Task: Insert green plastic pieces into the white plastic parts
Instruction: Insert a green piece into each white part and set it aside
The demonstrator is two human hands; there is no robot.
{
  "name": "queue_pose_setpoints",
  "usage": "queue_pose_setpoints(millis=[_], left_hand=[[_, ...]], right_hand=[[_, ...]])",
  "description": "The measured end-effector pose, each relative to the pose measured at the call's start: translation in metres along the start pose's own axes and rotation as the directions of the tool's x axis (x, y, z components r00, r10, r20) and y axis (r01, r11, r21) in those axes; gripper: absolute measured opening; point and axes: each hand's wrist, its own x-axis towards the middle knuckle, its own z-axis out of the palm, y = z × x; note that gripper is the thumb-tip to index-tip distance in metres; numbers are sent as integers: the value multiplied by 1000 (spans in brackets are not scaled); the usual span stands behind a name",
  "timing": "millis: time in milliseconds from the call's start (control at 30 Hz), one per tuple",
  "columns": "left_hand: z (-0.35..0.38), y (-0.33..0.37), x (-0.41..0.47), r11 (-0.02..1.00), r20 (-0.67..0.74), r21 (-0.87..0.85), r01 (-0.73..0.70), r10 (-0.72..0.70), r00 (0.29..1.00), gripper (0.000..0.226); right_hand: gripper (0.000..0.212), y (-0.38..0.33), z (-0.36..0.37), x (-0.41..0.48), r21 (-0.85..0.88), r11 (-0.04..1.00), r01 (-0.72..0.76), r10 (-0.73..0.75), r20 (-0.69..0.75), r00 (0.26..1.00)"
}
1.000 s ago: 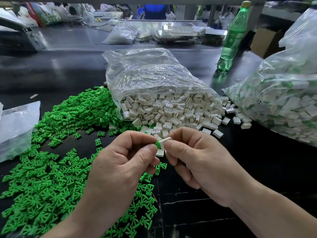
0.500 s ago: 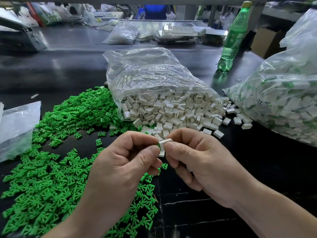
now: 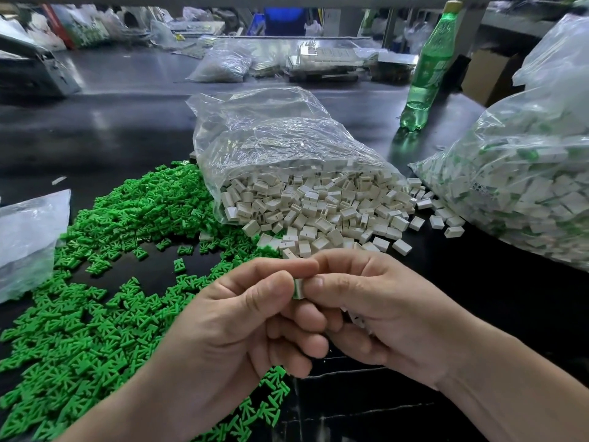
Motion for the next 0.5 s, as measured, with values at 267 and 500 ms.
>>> queue_pose_setpoints(millis=[267, 500], left_hand=[[-1, -3, 0, 999, -34, 10, -35, 35, 999, 38], [0, -8, 1, 988, -58, 64, -138, 141, 988, 38]], right_hand=[[7, 0, 4, 1, -1, 1000, -7, 7, -7, 1000], [9, 1, 8, 2, 40, 999, 9, -9, -14, 1000]])
